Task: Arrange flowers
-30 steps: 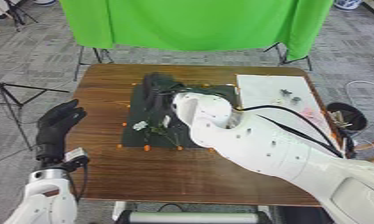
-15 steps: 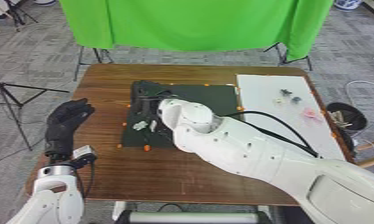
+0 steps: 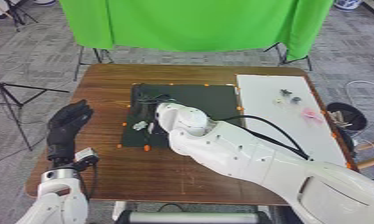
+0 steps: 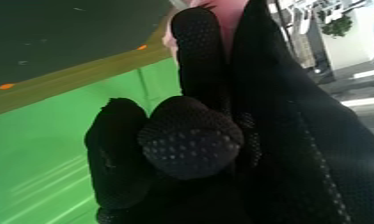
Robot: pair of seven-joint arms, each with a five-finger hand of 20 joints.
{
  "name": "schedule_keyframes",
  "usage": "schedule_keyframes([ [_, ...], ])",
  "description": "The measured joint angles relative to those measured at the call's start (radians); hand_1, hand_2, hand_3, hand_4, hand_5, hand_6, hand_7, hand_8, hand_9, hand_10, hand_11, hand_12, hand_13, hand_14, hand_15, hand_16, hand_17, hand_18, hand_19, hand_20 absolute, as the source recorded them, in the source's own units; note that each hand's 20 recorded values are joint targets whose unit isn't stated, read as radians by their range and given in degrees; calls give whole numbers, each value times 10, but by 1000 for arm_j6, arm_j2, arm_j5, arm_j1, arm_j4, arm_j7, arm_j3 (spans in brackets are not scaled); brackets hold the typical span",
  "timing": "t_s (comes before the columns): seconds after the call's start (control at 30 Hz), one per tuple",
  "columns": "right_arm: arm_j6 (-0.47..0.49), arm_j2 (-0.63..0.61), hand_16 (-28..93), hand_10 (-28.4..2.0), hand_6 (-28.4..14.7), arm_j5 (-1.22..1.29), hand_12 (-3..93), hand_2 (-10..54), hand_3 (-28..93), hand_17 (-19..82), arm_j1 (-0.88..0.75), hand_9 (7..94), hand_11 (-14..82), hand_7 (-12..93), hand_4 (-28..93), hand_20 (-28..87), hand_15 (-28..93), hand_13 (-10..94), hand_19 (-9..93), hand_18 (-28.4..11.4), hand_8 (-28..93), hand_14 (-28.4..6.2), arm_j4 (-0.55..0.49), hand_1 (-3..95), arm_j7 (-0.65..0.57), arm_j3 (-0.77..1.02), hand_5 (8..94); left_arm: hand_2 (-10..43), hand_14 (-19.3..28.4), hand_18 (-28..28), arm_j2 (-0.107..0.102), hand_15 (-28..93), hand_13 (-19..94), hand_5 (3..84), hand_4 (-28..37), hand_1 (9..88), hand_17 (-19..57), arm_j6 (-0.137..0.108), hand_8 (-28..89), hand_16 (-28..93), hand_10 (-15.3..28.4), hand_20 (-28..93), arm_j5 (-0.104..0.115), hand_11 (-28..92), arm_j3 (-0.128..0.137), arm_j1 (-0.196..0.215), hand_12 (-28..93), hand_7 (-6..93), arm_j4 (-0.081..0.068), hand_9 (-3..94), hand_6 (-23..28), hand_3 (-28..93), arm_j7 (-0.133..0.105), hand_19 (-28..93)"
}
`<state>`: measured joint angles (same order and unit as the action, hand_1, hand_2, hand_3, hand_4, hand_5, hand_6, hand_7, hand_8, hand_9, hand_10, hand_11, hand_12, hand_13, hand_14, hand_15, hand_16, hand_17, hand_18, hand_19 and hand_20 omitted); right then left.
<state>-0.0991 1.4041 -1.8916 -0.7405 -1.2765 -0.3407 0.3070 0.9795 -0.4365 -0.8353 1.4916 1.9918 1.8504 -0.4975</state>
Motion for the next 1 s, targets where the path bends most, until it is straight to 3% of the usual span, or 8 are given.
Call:
schedule_keyframes([
  [0.57,24,3,302,-109,12,-8,245,-95,642,642,-7,839,60,171,-174,455,541,937,932,-119,63,-21,45,557,-18,31,745,-95,144,134,23,272,432,492,-120,403,167,16,-136,-23,109,231,-4,296,15,6,105,277,-15,476,-3,750,16,221],
  [0.73,69,3,314,-123,18,-7,210,-95,602,637,-12,811,87,180,-152,455,527,934,932,-123,37,-20,38,566,-28,43,700,-69,173,141,24,288,410,505,-91,397,153,21,-83,-18,143,229,-7,249,13,5,118,176,-17,472,24,693,19,243],
  [1.0,100,-4,313,-119,24,6,218,-95,578,632,-16,806,98,197,-139,458,534,923,932,-128,16,-24,10,572,-49,46,663,-51,190,146,23,298,399,508,-63,397,141,20,-63,-19,153,219,-6,231,6,7,128,131,-16,469,37,649,18,258],
])
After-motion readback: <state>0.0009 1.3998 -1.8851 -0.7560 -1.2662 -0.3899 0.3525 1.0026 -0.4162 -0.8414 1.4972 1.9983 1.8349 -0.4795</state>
